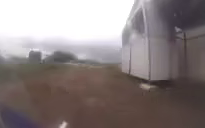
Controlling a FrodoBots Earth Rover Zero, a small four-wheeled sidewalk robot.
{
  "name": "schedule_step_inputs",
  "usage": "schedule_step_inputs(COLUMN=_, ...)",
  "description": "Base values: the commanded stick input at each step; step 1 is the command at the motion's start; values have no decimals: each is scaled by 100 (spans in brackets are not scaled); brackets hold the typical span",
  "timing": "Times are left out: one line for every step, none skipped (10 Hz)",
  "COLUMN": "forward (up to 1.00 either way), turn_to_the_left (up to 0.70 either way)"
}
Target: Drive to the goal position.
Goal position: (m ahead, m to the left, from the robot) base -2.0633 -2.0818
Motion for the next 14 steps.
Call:
schedule_step_inputs(forward=70, turn_to_the_left=0)
schedule_step_inputs(forward=70, turn_to_the_left=0)
schedule_step_inputs(forward=70, turn_to_the_left=0)
schedule_step_inputs(forward=70, turn_to_the_left=0)
schedule_step_inputs(forward=70, turn_to_the_left=0)
schedule_step_inputs(forward=70, turn_to_the_left=0)
schedule_step_inputs(forward=70, turn_to_the_left=0)
schedule_step_inputs(forward=70, turn_to_the_left=0)
schedule_step_inputs(forward=70, turn_to_the_left=0)
schedule_step_inputs(forward=70, turn_to_the_left=0)
schedule_step_inputs(forward=70, turn_to_the_left=0)
schedule_step_inputs(forward=70, turn_to_the_left=0)
schedule_step_inputs(forward=70, turn_to_the_left=0)
schedule_step_inputs(forward=70, turn_to_the_left=0)
